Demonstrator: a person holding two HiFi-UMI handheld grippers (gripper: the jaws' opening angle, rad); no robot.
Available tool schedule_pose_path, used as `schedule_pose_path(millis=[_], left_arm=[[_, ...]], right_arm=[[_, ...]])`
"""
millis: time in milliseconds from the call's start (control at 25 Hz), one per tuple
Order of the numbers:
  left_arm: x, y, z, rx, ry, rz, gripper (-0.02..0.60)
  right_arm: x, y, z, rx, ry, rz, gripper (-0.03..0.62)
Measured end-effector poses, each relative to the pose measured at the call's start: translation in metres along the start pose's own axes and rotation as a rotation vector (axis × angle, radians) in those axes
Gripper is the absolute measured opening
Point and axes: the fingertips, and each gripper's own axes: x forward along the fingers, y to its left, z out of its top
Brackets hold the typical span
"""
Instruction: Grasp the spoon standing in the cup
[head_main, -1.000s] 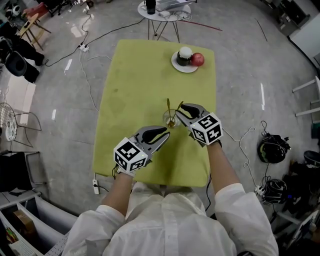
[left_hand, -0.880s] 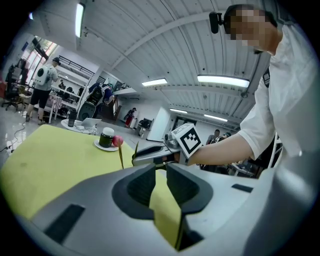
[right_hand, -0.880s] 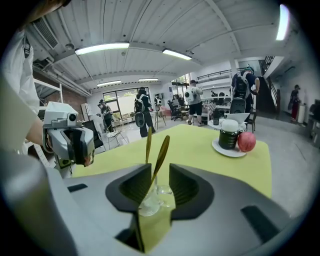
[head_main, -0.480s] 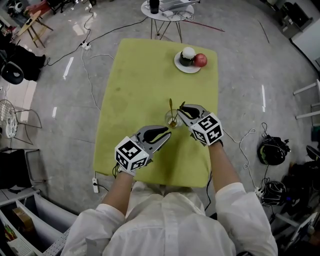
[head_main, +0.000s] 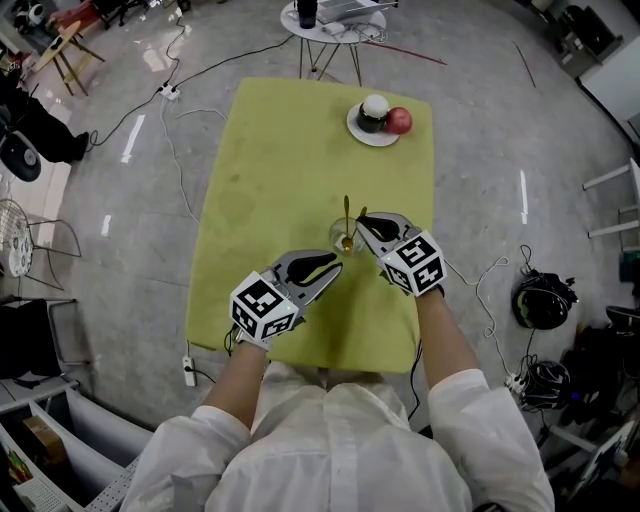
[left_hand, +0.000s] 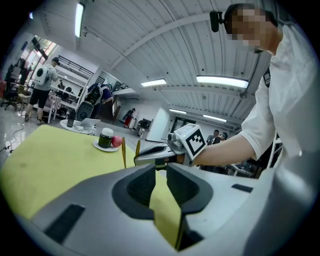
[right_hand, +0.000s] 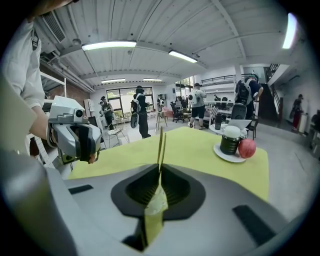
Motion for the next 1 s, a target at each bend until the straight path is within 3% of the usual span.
schedule_pose_path(millis=[1000], left_arm=[[-0.004,-0.005,0.010,0.025,-0.012,-0.033,0.069]], right_arm=[[-0.043,0.008,0.025,0.078,-0.119,-0.099,0.009]])
